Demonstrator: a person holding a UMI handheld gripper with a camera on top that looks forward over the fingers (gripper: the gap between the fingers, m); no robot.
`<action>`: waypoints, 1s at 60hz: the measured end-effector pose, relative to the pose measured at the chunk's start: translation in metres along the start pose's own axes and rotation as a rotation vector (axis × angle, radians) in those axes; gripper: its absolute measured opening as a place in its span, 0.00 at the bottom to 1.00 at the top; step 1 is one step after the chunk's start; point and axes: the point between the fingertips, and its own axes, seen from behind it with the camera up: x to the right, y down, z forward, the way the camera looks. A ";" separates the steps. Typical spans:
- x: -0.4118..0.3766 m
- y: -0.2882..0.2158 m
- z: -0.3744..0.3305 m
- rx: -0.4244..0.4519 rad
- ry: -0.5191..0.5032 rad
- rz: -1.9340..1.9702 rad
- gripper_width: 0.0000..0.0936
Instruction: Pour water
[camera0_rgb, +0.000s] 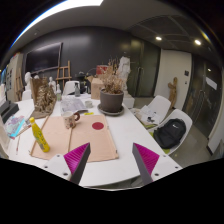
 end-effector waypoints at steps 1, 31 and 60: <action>-0.004 0.001 0.000 -0.001 -0.010 0.001 0.93; -0.272 0.072 0.020 -0.015 -0.357 -0.092 0.93; -0.423 0.075 0.174 0.085 -0.309 -0.060 0.70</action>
